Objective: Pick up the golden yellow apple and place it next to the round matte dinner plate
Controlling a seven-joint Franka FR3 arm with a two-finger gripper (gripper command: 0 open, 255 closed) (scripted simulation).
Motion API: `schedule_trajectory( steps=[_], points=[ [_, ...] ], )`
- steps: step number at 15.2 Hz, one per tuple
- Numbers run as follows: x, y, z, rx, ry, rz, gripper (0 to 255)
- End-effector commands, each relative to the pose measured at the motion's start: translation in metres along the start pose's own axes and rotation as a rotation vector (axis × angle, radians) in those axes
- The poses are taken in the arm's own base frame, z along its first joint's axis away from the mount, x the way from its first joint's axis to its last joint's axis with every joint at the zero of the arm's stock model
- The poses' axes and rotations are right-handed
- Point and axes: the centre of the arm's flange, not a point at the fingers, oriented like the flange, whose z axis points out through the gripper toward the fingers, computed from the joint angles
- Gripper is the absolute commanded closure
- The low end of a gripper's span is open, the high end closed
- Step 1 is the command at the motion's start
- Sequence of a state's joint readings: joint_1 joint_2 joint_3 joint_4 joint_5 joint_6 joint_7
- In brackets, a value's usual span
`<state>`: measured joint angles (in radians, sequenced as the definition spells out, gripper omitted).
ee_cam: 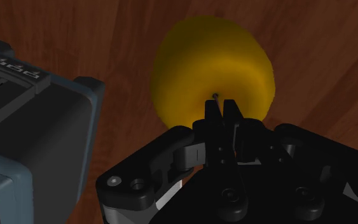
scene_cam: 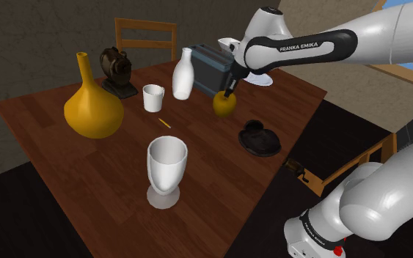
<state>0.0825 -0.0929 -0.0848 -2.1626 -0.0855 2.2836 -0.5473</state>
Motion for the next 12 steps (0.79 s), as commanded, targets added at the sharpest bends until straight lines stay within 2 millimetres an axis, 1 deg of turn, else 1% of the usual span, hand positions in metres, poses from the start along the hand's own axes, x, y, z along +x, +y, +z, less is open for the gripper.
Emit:
schedule_trajectory(
  steps=[1,12],
  points=[
    [0.002,0.002,-0.010,0.000,0.000,0.000,255],
    [0.011,0.011,-0.067,0.000,0.000,0.000,255]
  ],
)
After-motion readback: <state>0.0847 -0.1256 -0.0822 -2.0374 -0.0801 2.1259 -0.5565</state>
